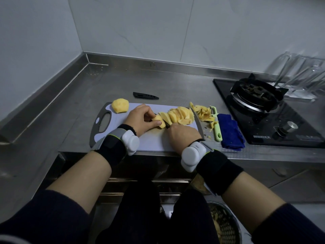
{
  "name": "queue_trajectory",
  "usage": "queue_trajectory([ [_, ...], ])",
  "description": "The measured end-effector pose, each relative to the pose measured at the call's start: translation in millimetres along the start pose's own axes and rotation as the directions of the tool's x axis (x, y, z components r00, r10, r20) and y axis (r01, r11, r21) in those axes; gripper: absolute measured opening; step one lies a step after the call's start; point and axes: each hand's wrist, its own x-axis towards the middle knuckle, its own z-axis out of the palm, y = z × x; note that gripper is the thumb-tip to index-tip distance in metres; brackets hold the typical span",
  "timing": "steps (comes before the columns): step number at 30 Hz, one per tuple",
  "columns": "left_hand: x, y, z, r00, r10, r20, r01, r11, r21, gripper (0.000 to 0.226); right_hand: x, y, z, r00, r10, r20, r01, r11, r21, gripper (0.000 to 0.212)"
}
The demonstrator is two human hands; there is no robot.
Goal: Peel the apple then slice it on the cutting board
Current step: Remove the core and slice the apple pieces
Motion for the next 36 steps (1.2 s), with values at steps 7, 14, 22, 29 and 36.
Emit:
queue_trajectory([
  [7,-0.4,-0.1,-0.5,1.0,-0.01,-0.01,0.01,1.0,-0.016,0.028,15.4,6.8,0.3,0.996,0.028,0.079,-0.03,0.999,0.017,0.024],
  [14,-1.6,2.1,-0.2,1.0,-0.023,-0.013,0.023,1.0,-0.013,0.027,0.0,9.7,-1.5,0.997,0.014,-0.081,-0.011,0.999,0.037,0.026],
  [22,-1.8,2.3,-0.8,0.999,-0.028,-0.019,0.027,1.0,-0.011,0.029,-6.9,7.8,-4.3,0.995,-0.014,-0.096,0.015,1.0,0.004,0.023],
  [29,-1.7,2.3,-1.1,1.0,-0.014,-0.018,0.014,1.0,0.001,0.028,-5.6,4.2,-5.1,0.998,0.009,-0.069,-0.009,1.0,0.0,0.024],
  [36,-1.0,1.0,-0.6,1.0,-0.005,-0.019,0.005,1.0,0.006,0.028,-6.4,8.4,-3.5,0.999,-0.01,-0.043,0.009,1.0,-0.023,0.023],
])
